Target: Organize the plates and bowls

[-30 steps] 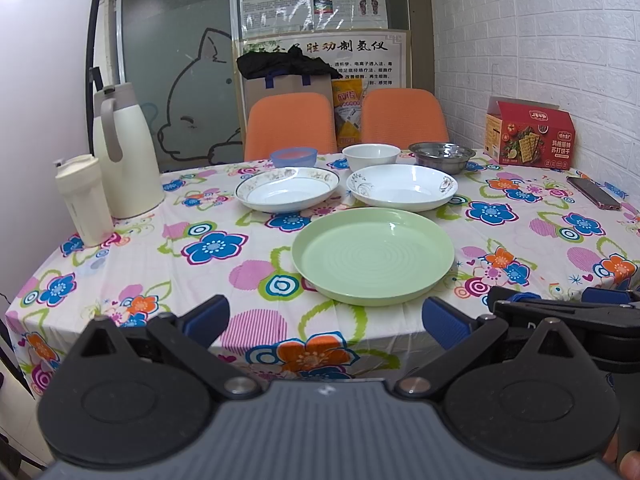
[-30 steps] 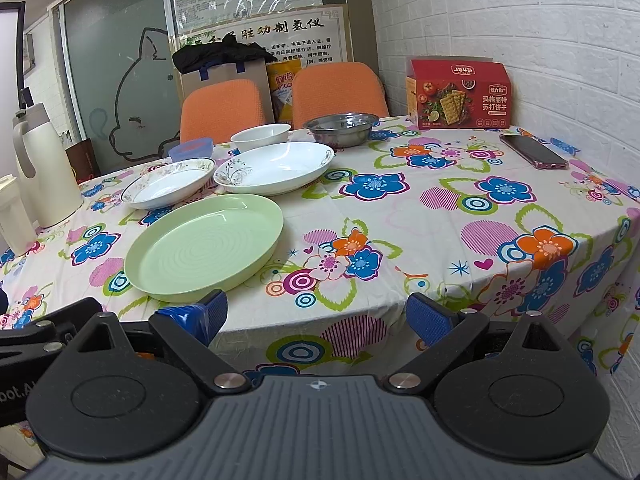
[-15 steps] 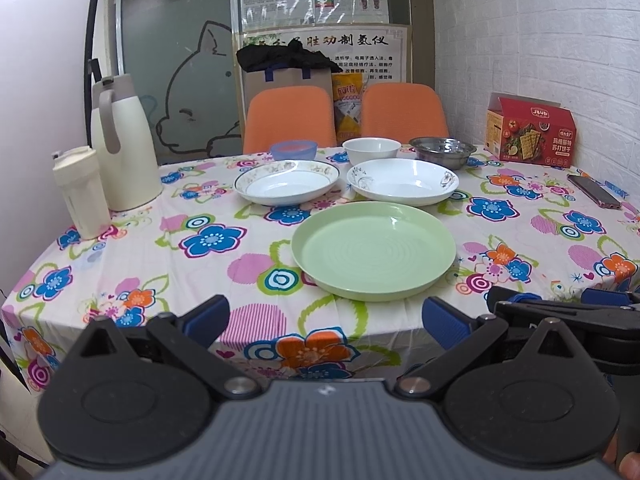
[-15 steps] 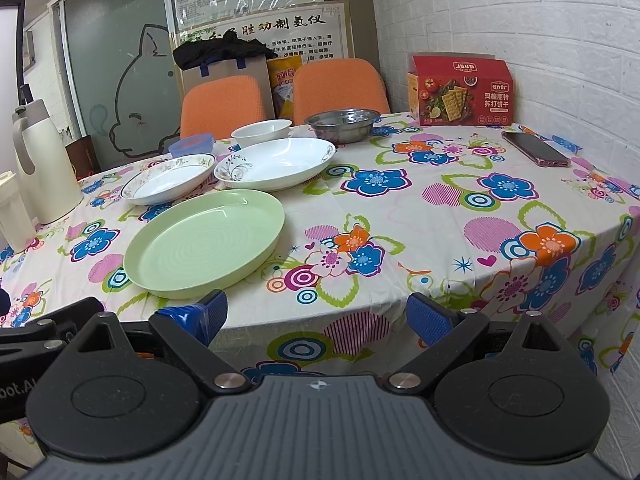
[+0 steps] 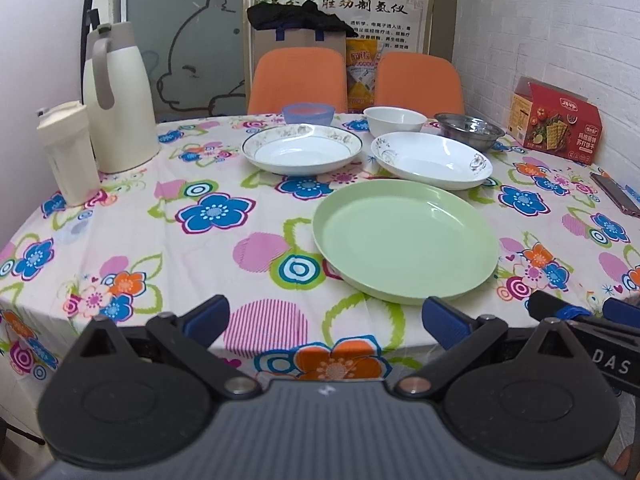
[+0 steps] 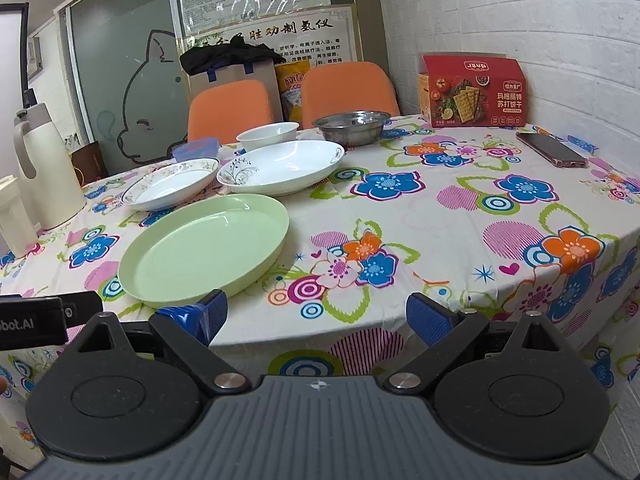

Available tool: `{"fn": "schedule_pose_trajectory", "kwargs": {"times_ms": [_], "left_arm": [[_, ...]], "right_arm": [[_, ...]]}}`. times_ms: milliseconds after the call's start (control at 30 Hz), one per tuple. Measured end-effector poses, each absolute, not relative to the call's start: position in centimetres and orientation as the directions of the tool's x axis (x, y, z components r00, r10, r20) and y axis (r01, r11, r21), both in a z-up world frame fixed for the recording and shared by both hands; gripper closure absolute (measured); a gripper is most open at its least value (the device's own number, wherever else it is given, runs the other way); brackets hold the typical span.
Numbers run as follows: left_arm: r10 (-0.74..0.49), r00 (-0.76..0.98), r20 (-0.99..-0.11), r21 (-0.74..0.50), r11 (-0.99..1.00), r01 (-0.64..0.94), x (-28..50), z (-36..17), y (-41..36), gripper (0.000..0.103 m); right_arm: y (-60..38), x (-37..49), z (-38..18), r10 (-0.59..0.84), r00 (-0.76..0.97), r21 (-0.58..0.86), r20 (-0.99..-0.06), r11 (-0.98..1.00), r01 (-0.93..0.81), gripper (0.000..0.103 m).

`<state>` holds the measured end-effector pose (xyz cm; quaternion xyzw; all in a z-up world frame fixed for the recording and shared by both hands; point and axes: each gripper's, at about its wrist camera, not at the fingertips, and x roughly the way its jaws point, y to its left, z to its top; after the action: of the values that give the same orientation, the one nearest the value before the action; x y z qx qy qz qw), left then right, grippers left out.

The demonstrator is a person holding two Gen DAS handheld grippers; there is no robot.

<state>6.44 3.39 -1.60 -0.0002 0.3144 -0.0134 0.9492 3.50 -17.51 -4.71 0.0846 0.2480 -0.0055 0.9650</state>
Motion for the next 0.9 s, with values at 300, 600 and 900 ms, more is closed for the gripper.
{"fn": "schedule_pose_trajectory", "kwargs": {"times_ms": [300,600,900], "left_arm": [[-0.001,0.771,-0.636,0.066,0.996,0.055,12.2,-0.8,3.2,0.001],[-0.049,0.717,-0.695,-0.007,0.998,0.061,17.4,-1.1,5.2,0.001],[-0.093,0.644,-0.760,-0.048,0.995,0.087,21.4,-3.3,4.9,0.001]], "right_arm": [[-17.8,9.3,-3.1,0.054,0.855,0.136,-0.517,0.991,0.019,0.019],[-18.6,14.2,-3.4,0.080,0.806,0.141,-0.586,0.990,0.004,0.019],[-16.5,16.8,-4.7,0.131,0.743,0.111,-0.657,0.991,-0.078,0.019]]}}
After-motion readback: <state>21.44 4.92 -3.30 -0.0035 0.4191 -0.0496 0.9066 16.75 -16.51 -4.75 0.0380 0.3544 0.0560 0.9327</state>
